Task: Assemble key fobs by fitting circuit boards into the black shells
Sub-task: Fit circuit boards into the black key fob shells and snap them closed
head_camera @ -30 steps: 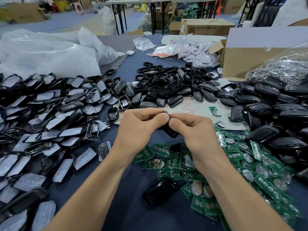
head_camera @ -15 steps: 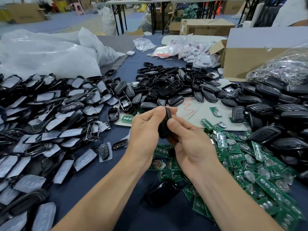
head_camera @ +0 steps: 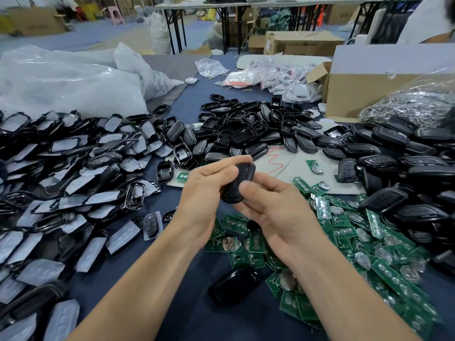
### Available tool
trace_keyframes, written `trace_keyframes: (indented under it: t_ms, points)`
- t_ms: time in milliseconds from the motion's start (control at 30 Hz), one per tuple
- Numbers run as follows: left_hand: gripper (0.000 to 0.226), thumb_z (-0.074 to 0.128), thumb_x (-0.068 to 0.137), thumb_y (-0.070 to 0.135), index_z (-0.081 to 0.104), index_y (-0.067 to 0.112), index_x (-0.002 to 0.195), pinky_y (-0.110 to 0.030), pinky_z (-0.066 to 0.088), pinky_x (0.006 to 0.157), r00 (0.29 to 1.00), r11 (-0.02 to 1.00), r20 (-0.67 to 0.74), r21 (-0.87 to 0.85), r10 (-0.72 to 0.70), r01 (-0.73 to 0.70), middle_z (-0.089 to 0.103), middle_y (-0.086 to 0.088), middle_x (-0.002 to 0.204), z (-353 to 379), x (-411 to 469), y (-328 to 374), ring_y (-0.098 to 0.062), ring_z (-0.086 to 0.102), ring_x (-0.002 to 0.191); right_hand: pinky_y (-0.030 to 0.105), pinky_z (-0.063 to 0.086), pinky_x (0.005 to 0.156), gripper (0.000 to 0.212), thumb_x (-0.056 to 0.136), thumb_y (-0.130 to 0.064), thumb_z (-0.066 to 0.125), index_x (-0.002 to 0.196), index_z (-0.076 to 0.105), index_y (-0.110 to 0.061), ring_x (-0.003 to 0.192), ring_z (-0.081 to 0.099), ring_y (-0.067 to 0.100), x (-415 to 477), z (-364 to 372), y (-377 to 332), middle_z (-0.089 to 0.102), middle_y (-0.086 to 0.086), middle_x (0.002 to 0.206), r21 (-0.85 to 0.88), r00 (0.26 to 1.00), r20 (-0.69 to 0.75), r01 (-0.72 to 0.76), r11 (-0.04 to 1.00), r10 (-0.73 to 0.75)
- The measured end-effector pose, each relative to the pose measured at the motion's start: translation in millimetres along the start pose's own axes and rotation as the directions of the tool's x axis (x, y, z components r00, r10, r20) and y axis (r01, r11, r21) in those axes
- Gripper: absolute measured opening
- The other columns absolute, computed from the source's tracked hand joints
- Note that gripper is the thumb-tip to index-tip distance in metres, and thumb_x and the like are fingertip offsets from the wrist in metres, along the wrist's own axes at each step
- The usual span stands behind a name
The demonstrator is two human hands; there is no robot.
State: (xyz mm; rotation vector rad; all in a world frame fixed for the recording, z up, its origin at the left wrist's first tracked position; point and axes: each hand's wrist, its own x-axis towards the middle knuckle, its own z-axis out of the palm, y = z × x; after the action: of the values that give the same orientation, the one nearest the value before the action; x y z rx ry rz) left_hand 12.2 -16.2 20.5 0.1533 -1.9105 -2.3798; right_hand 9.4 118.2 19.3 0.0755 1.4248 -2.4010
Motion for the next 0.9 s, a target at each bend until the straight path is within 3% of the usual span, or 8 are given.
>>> trace_keyframes:
  t_ms: [133, 200, 267, 333, 367, 533, 700, 900]
  points:
    - [0.033, 0.055, 0.102, 0.006, 0.084, 0.021, 0.099, -0.026, 0.059, 0.086, 0.999, 0.999, 0.002, 0.032, 0.033, -0.033, 0.080, -0.002, 0.110, -2, 0, 0, -0.018, 0.075, 0.106, 0.032, 0.064, 0.079, 0.030, 0.089, 0.012, 0.067, 0.099, 0.077, -0.015, 0.090, 0.078, 0.025, 1, -13, -12, 0.080, 0.010, 0.094, -0.390, 0.998, 0.045, 0.054, 0.919, -0.040]
    - [0.030, 0.056, 0.102, 0.010, 0.083, 0.023, 0.099, -0.024, 0.055, 0.091, 0.999, 0.998, -0.015, 0.051, 0.042, -0.041, 0.080, 0.000, 0.111, -4, 0, 1, -0.015, 0.074, 0.108, 0.028, 0.062, 0.079, 0.028, 0.088, 0.010, 0.067, 0.106, 0.074, -0.010, 0.095, 0.078, 0.024, 4, -27, -25, 0.080, 0.009, 0.099, -0.353, 0.997, 0.063, 0.061, 0.933, -0.042]
    - [0.026, 0.058, 0.101, 0.013, 0.082, 0.022, 0.100, -0.021, 0.055, 0.088, 0.997, 0.996, -0.050, 0.068, 0.052, -0.048, 0.080, 0.001, 0.109, -6, 1, 1, -0.014, 0.075, 0.107, 0.027, 0.061, 0.084, 0.035, 0.082, 0.005, 0.070, 0.116, 0.067, -0.003, 0.106, 0.075, 0.025, 7, -50, -43, 0.078, 0.012, 0.111, 0.110, 0.995, 0.051, 0.082, 0.991, -0.088]
    - [0.023, 0.059, 0.101, 0.013, 0.082, 0.017, 0.100, -0.017, 0.057, 0.083, 0.995, 0.996, -0.085, 0.070, 0.054, -0.048, 0.081, 0.000, 0.105, -9, 3, 2, -0.015, 0.076, 0.103, 0.029, 0.058, 0.093, 0.046, 0.077, 0.001, 0.075, 0.123, 0.066, -0.003, 0.117, 0.070, 0.023, 5, -73, -57, 0.074, 0.009, 0.122, 0.570, 0.978, 0.064, 0.125, 0.812, -0.196]
    - [0.023, 0.059, 0.101, 0.013, 0.081, 0.016, 0.100, -0.016, 0.057, 0.081, 0.994, 0.996, -0.100, 0.076, 0.053, -0.046, 0.081, -0.001, 0.104, -10, 4, 3, -0.015, 0.077, 0.101, 0.029, 0.057, 0.096, 0.047, 0.077, 0.000, 0.076, 0.123, 0.069, -0.006, 0.119, 0.069, 0.020, 6, -78, -60, 0.073, 0.005, 0.124, 0.596, 0.974, 0.056, 0.145, 0.789, -0.222]
    - [0.023, 0.058, 0.101, 0.008, 0.081, 0.010, 0.095, -0.012, 0.055, 0.072, 0.976, 0.993, -0.214, 0.116, 0.039, -0.014, 0.081, -0.004, 0.094, -11, 8, 4, -0.017, 0.078, 0.091, 0.027, 0.061, 0.082, 0.033, 0.077, 0.012, 0.075, 0.100, 0.078, -0.010, 0.095, 0.076, 0.020, 24, -55, -41, 0.080, 0.005, 0.095, -0.178, 0.968, -0.195, 0.125, 0.976, -0.160]
    - [0.023, 0.059, 0.101, 0.006, 0.081, 0.007, 0.094, -0.012, 0.054, 0.068, 0.941, 0.992, -0.335, 0.125, 0.055, -0.013, 0.081, -0.005, 0.091, -18, 12, 6, -0.017, 0.078, 0.087, 0.018, 0.049, 0.090, 0.039, 0.084, -0.002, 0.062, 0.109, 0.078, -0.027, 0.100, 0.070, 0.003, 51, -28, -36, 0.078, -0.013, 0.103, -0.844, 0.909, -0.076, 0.161, 0.512, -0.411]
    - [0.028, 0.060, 0.099, 0.004, 0.081, 0.014, 0.083, -0.018, 0.057, 0.074, 0.935, 0.978, -0.343, 0.208, 0.094, -0.022, 0.081, -0.001, 0.086, -18, 18, 1, -0.016, 0.078, 0.086, 0.034, 0.039, 0.104, 0.056, 0.099, -0.012, 0.052, 0.154, 0.043, -0.017, 0.134, 0.047, 0.032, 111, -11, -28, 0.047, 0.009, 0.150, -0.990, 0.965, 0.132, 0.117, -0.079, -0.227]
